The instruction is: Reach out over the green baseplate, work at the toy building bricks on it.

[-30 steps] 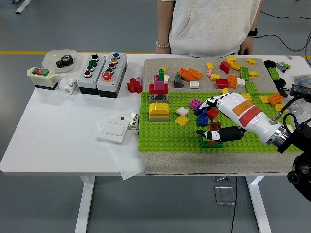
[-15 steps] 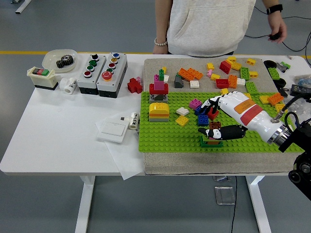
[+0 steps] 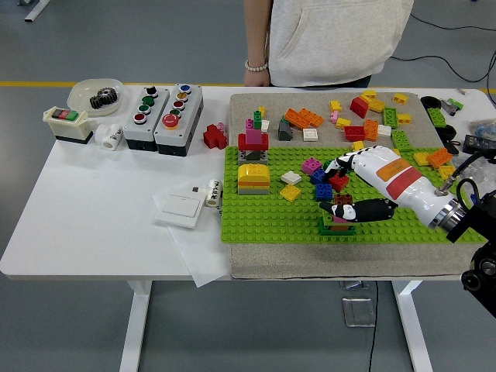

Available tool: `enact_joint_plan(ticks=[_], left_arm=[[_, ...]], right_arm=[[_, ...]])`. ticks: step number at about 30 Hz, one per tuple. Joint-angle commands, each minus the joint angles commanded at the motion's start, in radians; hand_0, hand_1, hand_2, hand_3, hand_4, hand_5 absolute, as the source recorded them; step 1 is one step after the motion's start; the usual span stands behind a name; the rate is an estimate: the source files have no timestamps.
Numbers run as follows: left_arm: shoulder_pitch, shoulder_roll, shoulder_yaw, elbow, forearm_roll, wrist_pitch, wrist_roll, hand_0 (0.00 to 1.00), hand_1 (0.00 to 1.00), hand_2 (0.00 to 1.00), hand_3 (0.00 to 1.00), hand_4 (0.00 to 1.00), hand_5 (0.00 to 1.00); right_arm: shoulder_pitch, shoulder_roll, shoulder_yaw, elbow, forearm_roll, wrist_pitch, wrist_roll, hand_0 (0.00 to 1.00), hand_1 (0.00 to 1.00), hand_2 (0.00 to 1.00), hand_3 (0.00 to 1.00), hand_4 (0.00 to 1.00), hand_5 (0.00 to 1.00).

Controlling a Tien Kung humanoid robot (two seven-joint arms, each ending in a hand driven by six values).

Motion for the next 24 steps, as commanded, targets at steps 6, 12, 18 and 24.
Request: enact_joint_plan(ticks=[6,12,18,24], left_arm=[[0.000,0.000,0.002,0.000,-0.003,0.002,0.000,0.480,0.572,0.632,0.578,0.604,0.675],[0.002,0.001,0.003,0.000,0.000,0.000,0.000,0.480,0.572,0.631,0.578,0.604,0.674],[0.004,0.001,0.002,0.000,0.001,0.001,0.000,0.481,0.572,0.631,0.578,0.603,0.674],[0.006,0.001,-0.002,0.000,0.009,-0.001,0.002,0.481,0.573,0.631,0.578,0.603,0.674]], right_arm=[[-0.008,0.000,-0.001,-0.003,-0.007,0.005,0.000,0.512,0.494,0.560,0.543,0.744,0.592],[-0.025,0.003,-0.002,-0.013,-0.021,0.011,-0.001,0.515,0.493,0.559,0.543,0.740,0.598],[-0.039,0.001,0.004,-0.016,-0.037,0.010,0.000,0.506,0.485,0.549,0.539,0.734,0.590],[-0.054,0.000,0.013,-0.014,-0.051,0.009,0.003,0.475,0.472,0.542,0.534,0.735,0.595]])
